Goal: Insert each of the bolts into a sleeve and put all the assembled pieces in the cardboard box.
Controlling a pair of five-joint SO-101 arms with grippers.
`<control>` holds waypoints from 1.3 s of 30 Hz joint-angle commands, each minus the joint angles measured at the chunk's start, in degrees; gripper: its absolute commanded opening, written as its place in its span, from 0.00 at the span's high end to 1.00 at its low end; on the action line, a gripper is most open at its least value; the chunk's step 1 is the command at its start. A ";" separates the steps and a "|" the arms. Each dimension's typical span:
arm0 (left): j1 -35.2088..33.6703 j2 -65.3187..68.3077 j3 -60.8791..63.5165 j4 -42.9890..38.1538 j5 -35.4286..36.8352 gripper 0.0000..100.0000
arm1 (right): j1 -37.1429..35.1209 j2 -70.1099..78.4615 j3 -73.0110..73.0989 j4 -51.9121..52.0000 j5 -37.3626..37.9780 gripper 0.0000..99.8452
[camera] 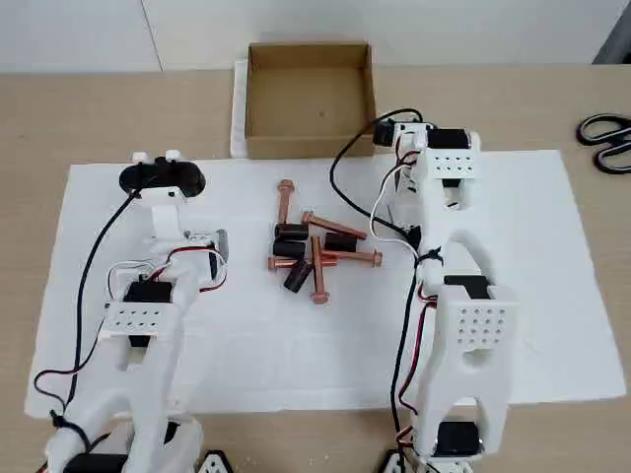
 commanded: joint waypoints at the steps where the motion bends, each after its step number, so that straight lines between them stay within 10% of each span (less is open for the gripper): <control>1: 0.09 -1.85 -0.22 -1.23 0.18 0.83 | -0.22 0.75 -3.96 1.71 0.88 0.99; 10: 0.35 -1.85 -1.63 0.44 0.00 0.83 | 0.84 -10.33 -15.38 12.44 0.88 0.99; 25: 11.08 -0.18 -23.52 28.66 -7.03 0.83 | 6.55 -20.18 -7.03 12.35 0.97 0.99; 39: 18.20 35.96 -51.30 33.14 -1.93 0.83 | 7.87 -20.09 -7.03 12.26 0.97 0.99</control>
